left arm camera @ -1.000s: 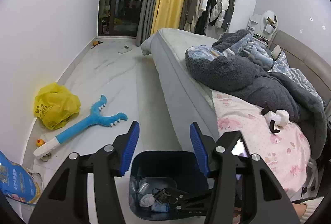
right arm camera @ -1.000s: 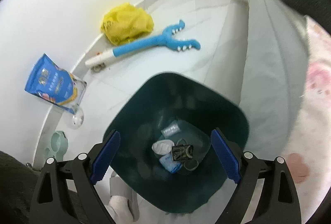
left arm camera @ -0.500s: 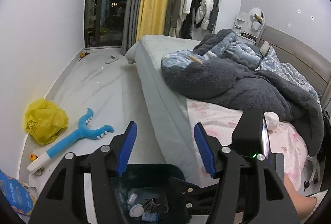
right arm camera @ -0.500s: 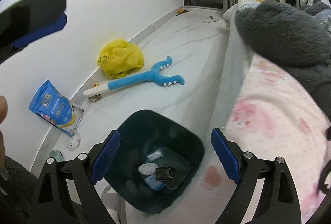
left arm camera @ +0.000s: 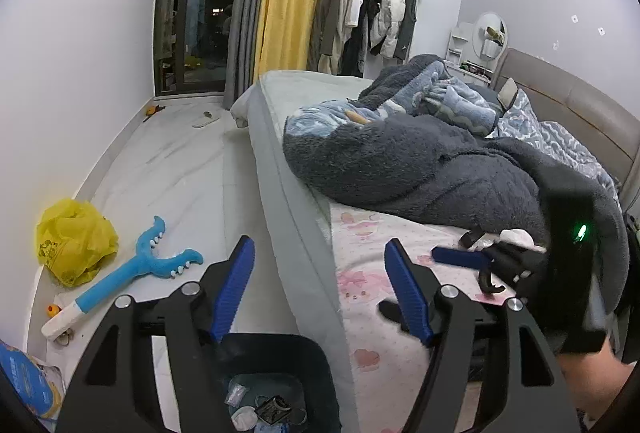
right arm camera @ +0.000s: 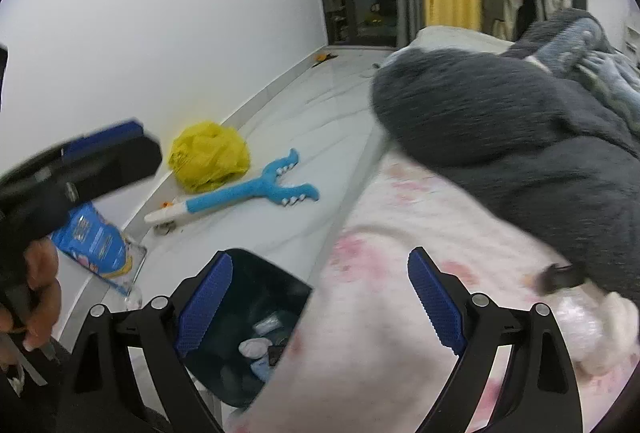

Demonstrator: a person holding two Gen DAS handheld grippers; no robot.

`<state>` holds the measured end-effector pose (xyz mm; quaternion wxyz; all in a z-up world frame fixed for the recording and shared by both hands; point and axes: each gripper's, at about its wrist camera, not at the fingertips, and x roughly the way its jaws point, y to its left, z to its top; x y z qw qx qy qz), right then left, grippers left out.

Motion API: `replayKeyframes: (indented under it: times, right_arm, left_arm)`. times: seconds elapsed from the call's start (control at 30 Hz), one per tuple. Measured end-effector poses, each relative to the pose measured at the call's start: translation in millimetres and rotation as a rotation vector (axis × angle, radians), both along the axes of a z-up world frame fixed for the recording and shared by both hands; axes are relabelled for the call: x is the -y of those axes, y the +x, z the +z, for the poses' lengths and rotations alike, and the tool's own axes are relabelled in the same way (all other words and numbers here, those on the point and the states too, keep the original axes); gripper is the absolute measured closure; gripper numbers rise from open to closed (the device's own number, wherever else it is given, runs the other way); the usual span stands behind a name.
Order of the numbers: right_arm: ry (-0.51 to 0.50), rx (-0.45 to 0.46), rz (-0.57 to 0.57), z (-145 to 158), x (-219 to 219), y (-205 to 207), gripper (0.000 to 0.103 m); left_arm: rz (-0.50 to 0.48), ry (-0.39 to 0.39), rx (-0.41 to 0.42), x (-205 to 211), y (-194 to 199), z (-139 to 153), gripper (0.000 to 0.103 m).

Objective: Collect trash
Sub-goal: 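Move both tools back to the bed toward the remaining sock and clips, then grasp the second white sock with the right tool while the left tool grasps a black curved clip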

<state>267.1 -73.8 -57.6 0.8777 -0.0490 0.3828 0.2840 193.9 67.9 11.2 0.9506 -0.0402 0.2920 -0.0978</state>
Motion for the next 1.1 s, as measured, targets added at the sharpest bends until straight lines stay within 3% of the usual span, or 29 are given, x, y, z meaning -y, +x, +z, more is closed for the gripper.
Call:
replayKeyframes:
  times: [0.1, 0.23, 0.63, 1.1]
  right_arm:
    - [0.012, 0.009, -0.037, 5.7, 19.0, 5.4, 0.013]
    - [0.014, 0.03, -0.08, 11.6, 45.5, 10.4, 0.012]
    - [0.002, 0.044, -0.211, 17.0, 115.3, 21.5, 0.012]
    - [-0.014, -0.014, -0.31, -2.1, 180.3, 27.6, 0.012]
  left_arm:
    - [0.008, 0.002, 0.004, 9.0, 2.9, -0.4, 0.015]
    - [0.019, 0.017, 0.035, 19.6, 3.5, 3.1, 0.009]
    - [-0.062, 0.023, -0.002, 66.6, 17.2, -7.9, 0.006]
    - [-0.194, -0.016, -0.096, 115.1, 27.2, -27.0, 0.004]
